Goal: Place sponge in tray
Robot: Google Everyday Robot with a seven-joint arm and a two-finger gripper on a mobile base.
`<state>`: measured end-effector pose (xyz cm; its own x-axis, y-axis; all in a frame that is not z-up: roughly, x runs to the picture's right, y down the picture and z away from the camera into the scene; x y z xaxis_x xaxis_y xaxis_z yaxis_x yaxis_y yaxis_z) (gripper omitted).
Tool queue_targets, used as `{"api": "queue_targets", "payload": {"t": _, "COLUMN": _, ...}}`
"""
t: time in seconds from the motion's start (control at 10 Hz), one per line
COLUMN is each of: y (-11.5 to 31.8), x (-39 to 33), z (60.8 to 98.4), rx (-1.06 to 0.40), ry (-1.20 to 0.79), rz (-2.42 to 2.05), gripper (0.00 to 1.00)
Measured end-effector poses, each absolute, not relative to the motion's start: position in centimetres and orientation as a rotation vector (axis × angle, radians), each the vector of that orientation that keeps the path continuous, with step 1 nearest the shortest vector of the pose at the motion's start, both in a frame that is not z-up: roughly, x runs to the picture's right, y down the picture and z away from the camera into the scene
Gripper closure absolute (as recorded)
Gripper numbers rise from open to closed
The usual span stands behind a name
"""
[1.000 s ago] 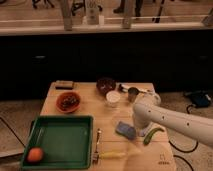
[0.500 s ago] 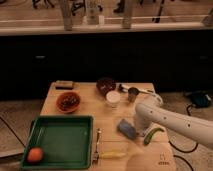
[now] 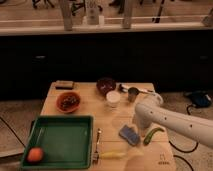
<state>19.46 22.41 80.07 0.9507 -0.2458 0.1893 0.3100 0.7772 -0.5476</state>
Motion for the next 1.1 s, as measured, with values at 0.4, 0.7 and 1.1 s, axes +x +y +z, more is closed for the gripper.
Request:
{"api": "queue_targets", "payload": {"t": 0.4, "y": 23.2, "x": 19.6, "z": 80.2, "rx": -0.631, "ry": -0.127, "rz": -0.287, "gripper": 0.37}}
{"api": "queue_targets", "payload": {"t": 0.7, "y": 24.3, "x": 19.8, "z": 81.5, "rx": -0.635, "ry": -0.135, "rz": -0.281, "gripper": 0.20}}
{"api": "queue_targets", "payload": {"t": 1.1, "y": 24.6, "x": 18.9, "z": 81.4, "rx": -0.649, "ry": -0.140, "rz": -0.279, "gripper": 0.20}}
